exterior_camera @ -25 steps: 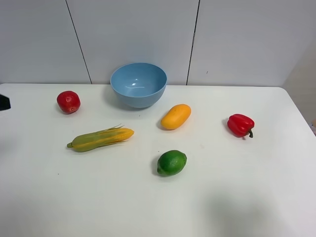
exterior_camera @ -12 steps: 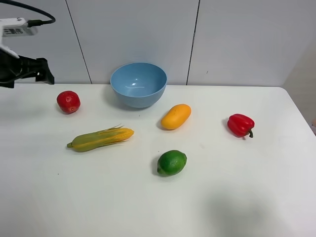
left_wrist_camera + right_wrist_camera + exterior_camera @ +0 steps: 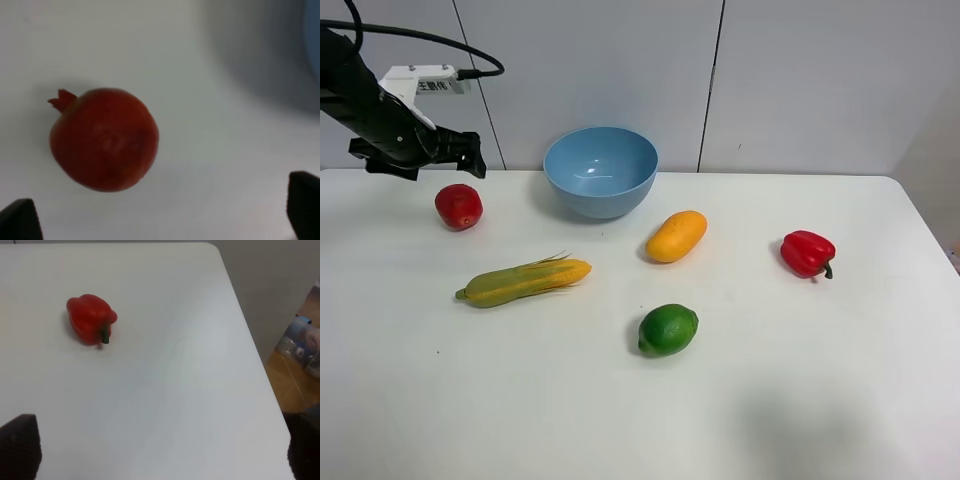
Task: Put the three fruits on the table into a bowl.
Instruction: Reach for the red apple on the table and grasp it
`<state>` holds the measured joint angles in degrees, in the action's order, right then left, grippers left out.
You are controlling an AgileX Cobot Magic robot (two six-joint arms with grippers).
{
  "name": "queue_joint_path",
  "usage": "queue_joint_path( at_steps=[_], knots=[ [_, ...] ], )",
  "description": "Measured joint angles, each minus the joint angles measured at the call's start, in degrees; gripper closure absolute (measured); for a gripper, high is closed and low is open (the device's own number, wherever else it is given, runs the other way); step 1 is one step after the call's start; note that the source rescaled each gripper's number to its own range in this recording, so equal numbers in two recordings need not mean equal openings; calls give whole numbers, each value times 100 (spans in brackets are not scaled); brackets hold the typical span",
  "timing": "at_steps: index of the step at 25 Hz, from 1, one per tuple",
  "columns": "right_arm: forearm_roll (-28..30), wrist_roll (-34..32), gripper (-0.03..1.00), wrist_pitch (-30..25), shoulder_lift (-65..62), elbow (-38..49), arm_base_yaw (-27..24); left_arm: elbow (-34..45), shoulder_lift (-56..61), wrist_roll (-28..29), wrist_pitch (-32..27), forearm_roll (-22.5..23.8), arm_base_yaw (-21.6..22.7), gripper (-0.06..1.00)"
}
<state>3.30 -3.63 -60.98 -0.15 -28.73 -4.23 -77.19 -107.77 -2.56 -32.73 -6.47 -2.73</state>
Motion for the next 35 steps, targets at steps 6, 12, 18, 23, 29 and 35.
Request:
queue_joint_path(
  at_steps=[6, 12, 18, 23, 29, 35],
  knots=[
    [0, 0, -3, 0, 0, 0, 0, 0, -454, -241, 349, 53, 0, -6],
    [0, 0, -3, 0, 0, 0, 0, -6, -663, -527, 614, 239, 0, -6],
    [0, 0, -3, 0, 0, 0, 0, -6, -755, -641, 748, 481, 88, -6],
    [0, 0, -3, 0, 0, 0, 0, -6, -761, -659, 873, 493, 203, -6],
    [0, 0, -3, 0, 0, 0, 0, -6, -761, -684, 957, 452, 210, -6],
    [0, 0, -3, 0, 0, 0, 0, -39, -923, -683, 1071, 316, 210, -6]
  ],
)
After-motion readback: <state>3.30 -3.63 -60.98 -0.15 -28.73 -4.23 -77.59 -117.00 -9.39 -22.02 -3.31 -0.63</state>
